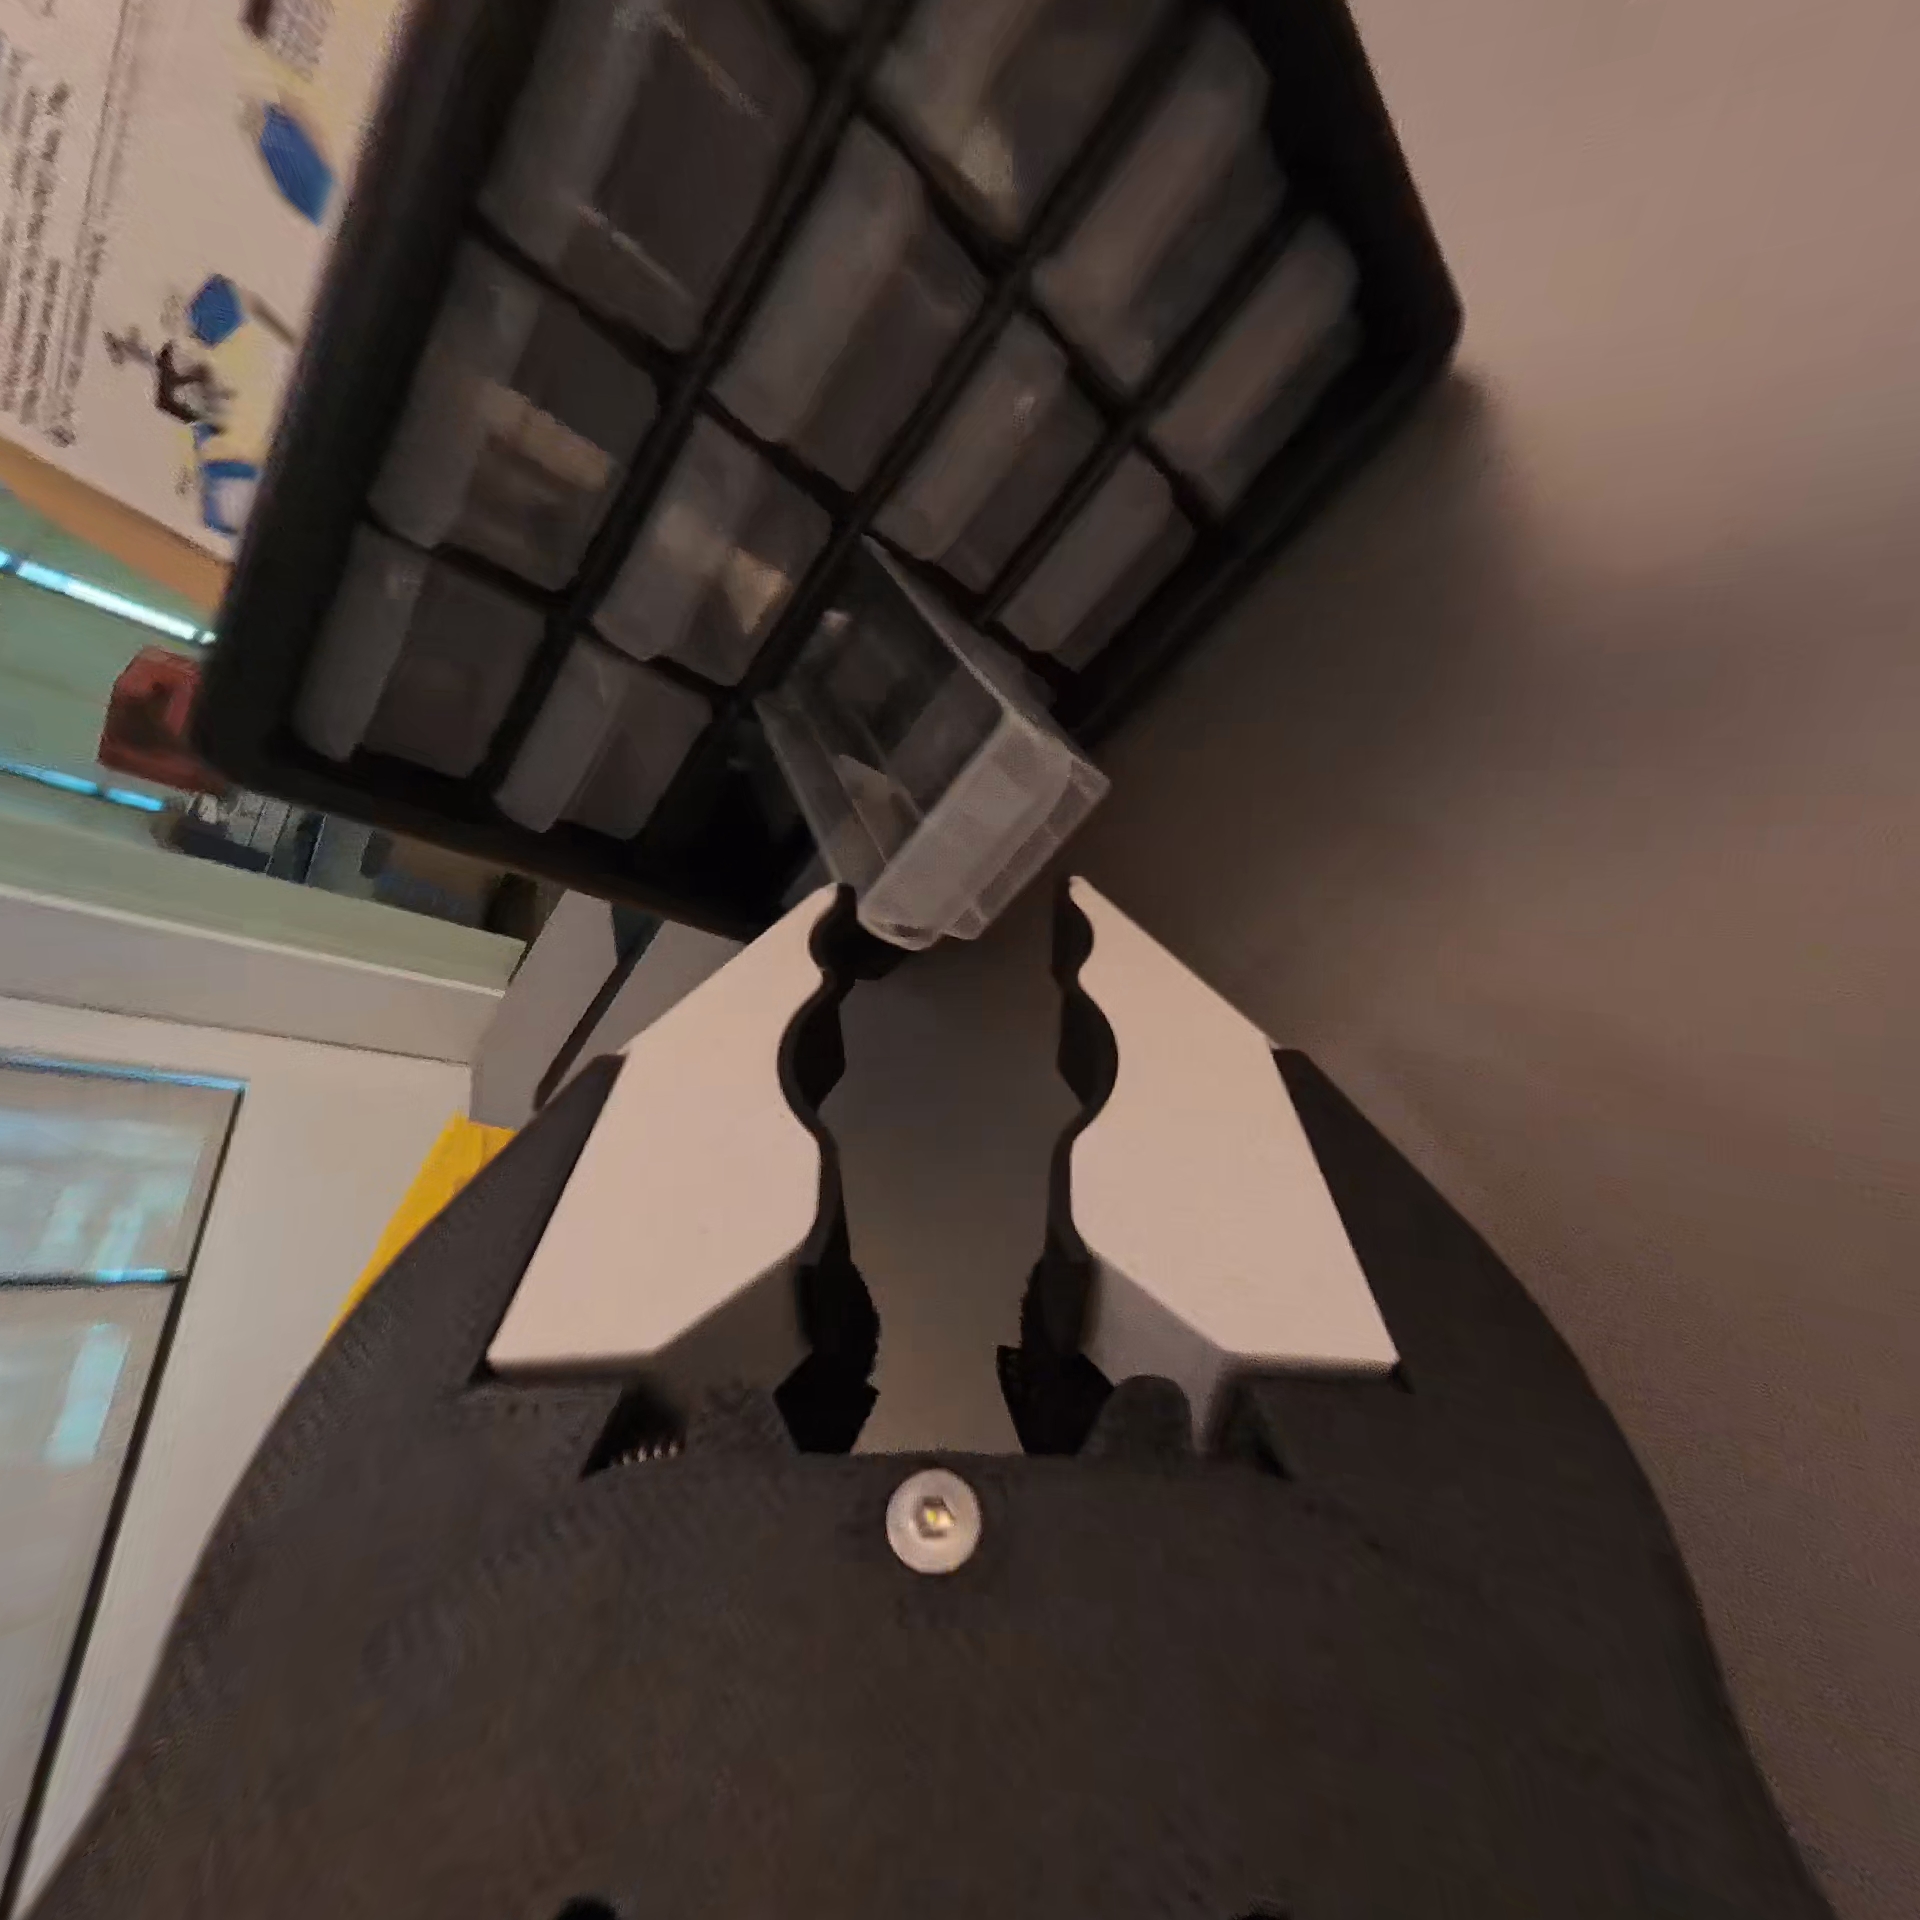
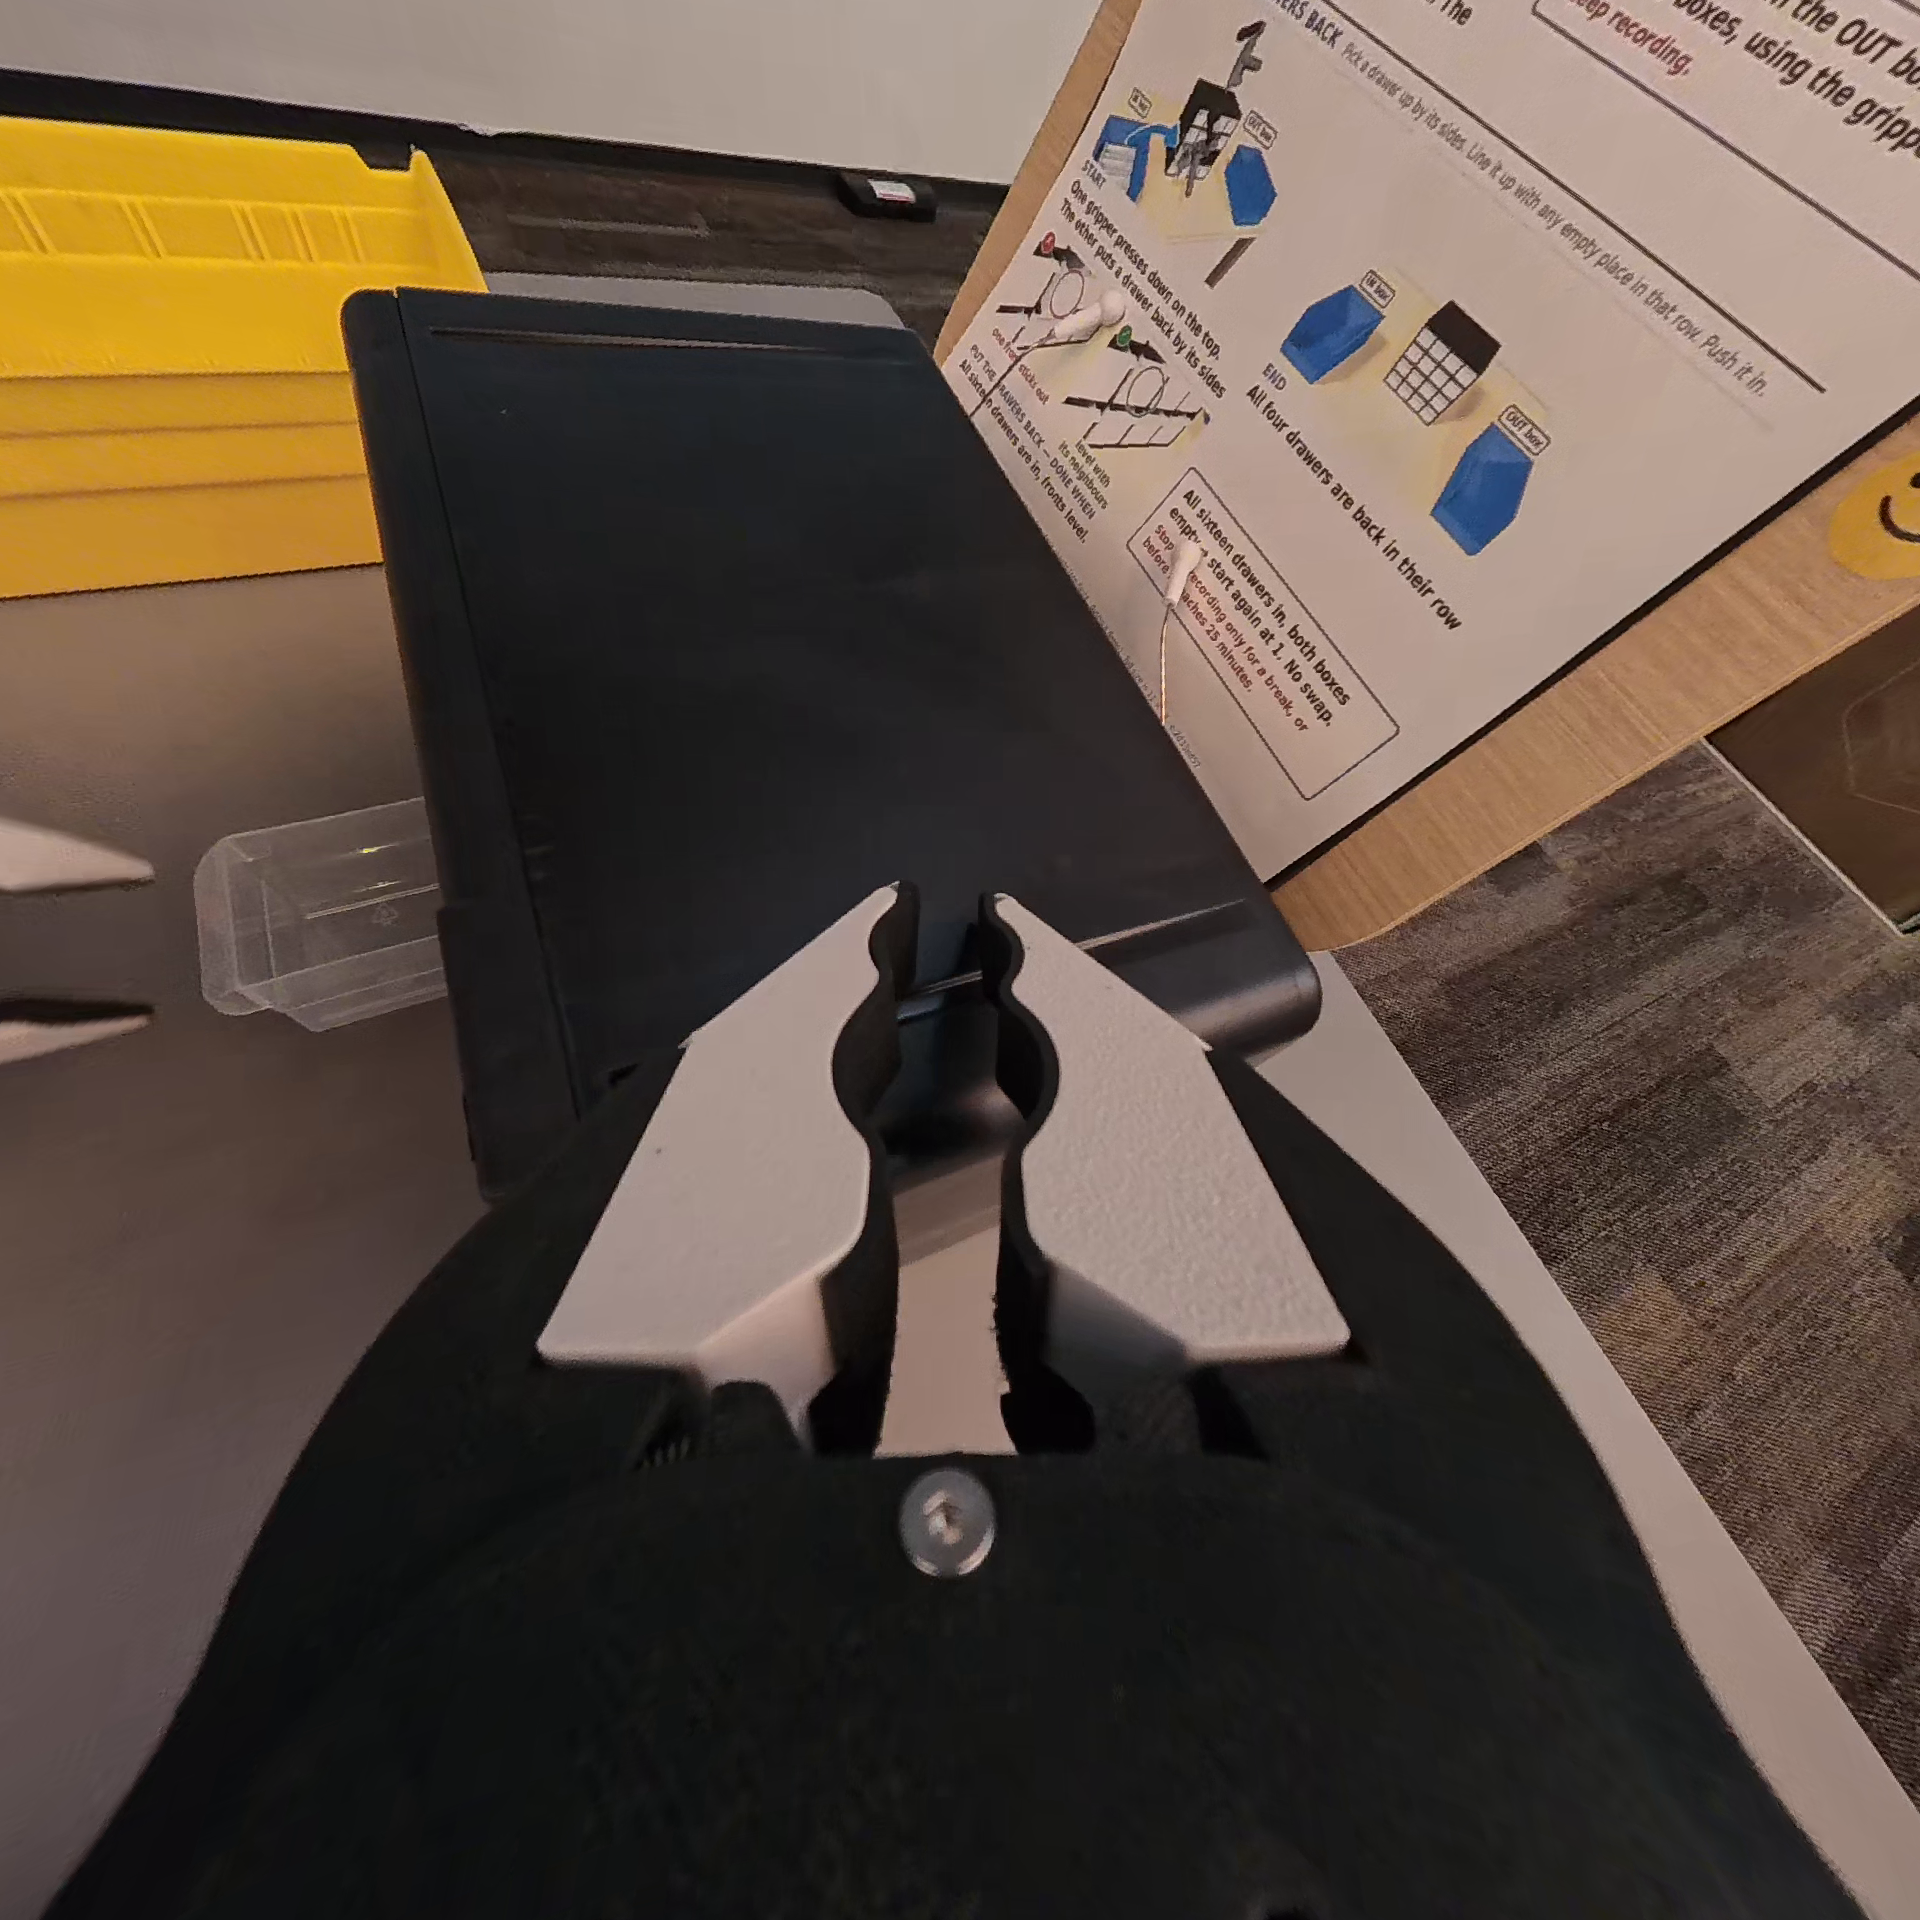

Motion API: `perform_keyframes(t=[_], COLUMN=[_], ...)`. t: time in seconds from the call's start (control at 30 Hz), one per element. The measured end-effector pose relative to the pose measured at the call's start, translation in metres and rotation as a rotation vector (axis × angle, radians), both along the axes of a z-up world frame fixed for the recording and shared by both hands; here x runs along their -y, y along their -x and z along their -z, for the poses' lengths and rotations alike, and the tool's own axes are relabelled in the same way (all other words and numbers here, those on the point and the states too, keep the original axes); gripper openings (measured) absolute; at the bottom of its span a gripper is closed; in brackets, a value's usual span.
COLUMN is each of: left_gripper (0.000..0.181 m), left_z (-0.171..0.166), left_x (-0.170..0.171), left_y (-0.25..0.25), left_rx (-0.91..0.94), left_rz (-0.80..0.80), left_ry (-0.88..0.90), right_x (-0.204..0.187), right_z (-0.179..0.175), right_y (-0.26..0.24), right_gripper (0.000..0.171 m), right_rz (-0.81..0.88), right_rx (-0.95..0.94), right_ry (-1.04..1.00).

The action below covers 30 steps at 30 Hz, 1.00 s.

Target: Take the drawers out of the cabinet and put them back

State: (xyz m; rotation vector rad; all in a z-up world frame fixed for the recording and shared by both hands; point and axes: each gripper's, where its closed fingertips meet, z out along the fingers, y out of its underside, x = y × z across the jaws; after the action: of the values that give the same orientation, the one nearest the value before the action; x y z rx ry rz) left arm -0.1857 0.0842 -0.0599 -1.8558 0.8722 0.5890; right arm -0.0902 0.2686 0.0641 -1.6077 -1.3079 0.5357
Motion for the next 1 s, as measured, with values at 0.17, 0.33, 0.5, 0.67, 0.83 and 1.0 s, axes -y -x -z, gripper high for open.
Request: perform_keyframes(t=[0.17, 0.33, 0.5, 0.67, 0.83, 1.0], left_gripper=[0.023, 0.01, 0.01, 0.011, 0.004, 0.009], left_z=[0.007, 0.001, -0.002, -0.001, -0.006, -0.002], left_x=[-0.01, -0.029, -0.06, -0.085, -0.095, -0.093], left_y=[-0.002, 0.0, 0.003, 0.004, 0.005, 0.01], left_rx=[-0.043, -0.091, -0.043, 0.045, 0.18, 0.229], left_rz=[0.046, 0.046, 0.021, -0.01, -0.018, -0.035], left_ry=[-0.043, -0.073, -0.065, -0.087, -0.086, -0.064], right_x=[0.0, -0.001, -0.001, -0.001, -0.001, -0.001], right_z=[0.0, 0.0, 0.001, 0.001, 0.001, 0.001], right_y=[0.0, 0.0, -0.001, -0.001, -0.001, -0.001], right_gripper=[0.01, 0.01, 0.01, 0.01, 0.01, 0.01], right_rz=[-0.008, -0.016, -0.023, -0.027, -0.005, 0.006], right_rx=[-0.017, -0.026, -0.046, -0.054, -0.026, -0.006], right_ry=[0.016, 0.03, 0.053, 0.064, 0.037, 0.023])
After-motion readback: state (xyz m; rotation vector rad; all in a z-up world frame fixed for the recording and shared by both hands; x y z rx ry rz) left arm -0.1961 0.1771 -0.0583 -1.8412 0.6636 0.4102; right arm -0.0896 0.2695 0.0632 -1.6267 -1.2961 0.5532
